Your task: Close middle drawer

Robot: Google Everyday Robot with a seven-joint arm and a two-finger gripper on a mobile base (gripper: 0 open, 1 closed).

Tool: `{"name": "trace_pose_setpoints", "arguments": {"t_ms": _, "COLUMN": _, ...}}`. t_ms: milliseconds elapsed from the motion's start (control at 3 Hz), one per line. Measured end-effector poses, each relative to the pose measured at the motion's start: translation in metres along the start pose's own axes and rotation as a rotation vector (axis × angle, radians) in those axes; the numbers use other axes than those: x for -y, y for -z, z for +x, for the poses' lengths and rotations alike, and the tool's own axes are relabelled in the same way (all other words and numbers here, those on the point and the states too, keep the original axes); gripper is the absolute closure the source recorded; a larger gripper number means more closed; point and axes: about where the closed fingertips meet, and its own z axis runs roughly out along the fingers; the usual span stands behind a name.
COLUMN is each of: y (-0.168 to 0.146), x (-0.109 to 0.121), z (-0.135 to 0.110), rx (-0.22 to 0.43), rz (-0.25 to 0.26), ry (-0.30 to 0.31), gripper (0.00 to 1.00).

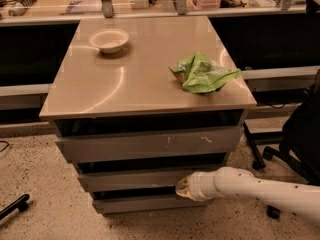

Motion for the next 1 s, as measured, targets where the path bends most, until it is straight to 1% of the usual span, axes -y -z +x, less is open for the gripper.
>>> {"name": "trace_pose_setpoints", "arguments": {"t_ms": 333, "y": 0.013, "x": -0.045, "z": -0.007, "rx": -0.019, "rz": -0.152, "ry": -0.066, "gripper": 1.0}}
{"name": "trace_pose_setpoints", "arguments": {"t_ms": 667, "y": 0.039, "x": -0.083, "z": -0.021, "rx": -0.046, "rz": -0.304, "ry": -0.142, "gripper": 1.0}}
{"name": "trace_pose_setpoints", "arguments": {"t_ms": 1000, "y": 0.043, "x": -0.094, "z": -0.021, "rx": -0.05, "rz": -0.35, "ry": -0.144, "gripper": 0.8}}
